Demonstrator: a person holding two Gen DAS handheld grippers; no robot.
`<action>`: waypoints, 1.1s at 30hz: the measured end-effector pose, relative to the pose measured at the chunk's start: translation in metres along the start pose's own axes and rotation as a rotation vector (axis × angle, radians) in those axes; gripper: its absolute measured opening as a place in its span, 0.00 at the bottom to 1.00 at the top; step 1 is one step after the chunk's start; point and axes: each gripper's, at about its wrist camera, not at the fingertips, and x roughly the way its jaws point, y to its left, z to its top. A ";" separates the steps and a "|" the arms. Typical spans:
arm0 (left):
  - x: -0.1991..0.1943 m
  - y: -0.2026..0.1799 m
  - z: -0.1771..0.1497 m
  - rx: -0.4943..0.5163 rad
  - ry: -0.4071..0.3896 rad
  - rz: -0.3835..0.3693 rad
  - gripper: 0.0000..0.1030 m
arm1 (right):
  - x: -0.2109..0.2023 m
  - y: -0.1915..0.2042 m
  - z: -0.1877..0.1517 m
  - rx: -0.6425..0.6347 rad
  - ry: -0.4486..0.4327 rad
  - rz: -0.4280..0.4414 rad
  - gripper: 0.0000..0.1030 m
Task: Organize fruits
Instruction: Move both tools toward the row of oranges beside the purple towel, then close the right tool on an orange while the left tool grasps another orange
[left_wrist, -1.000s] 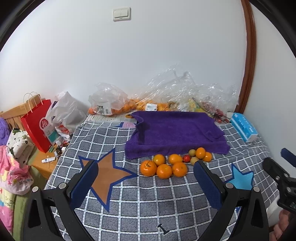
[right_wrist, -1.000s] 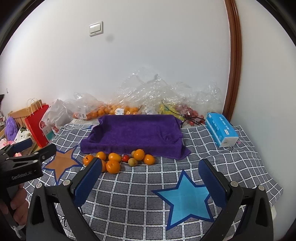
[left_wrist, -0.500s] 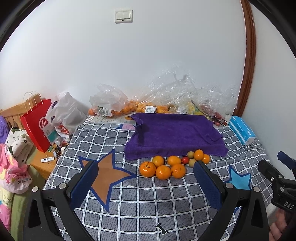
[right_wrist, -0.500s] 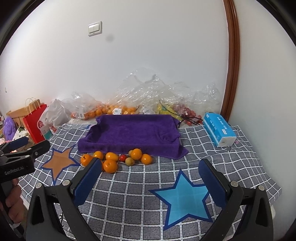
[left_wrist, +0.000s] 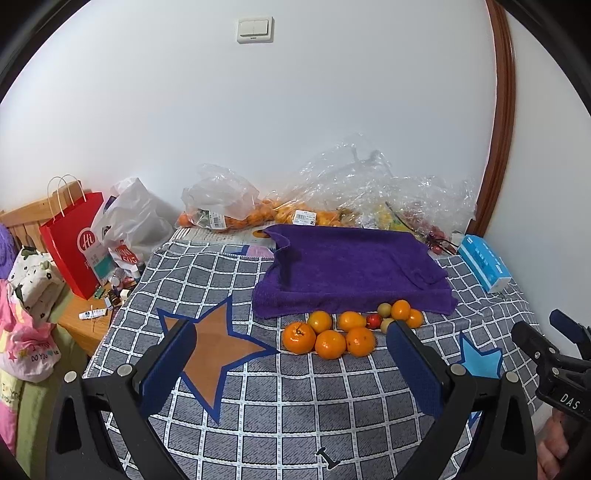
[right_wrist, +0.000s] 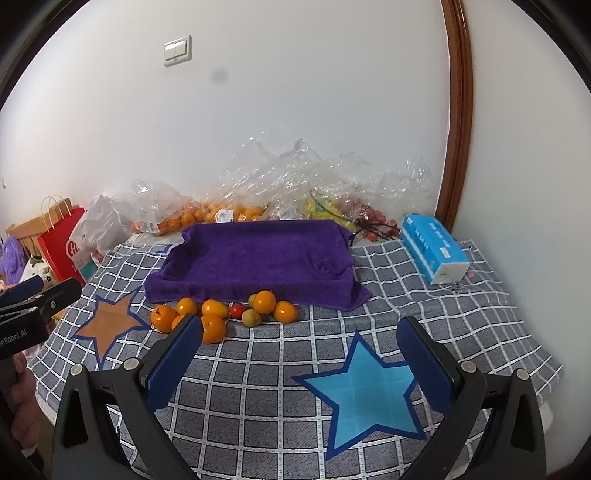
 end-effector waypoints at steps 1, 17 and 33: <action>0.000 0.000 0.000 0.003 -0.001 -0.002 1.00 | 0.001 0.000 0.000 -0.001 -0.001 0.005 1.00; 0.042 0.013 -0.002 0.013 0.044 0.022 1.00 | 0.040 -0.009 -0.004 0.014 0.011 0.016 0.98; 0.097 0.019 -0.006 -0.012 0.151 -0.012 0.99 | 0.085 0.000 -0.008 -0.039 0.028 0.052 0.97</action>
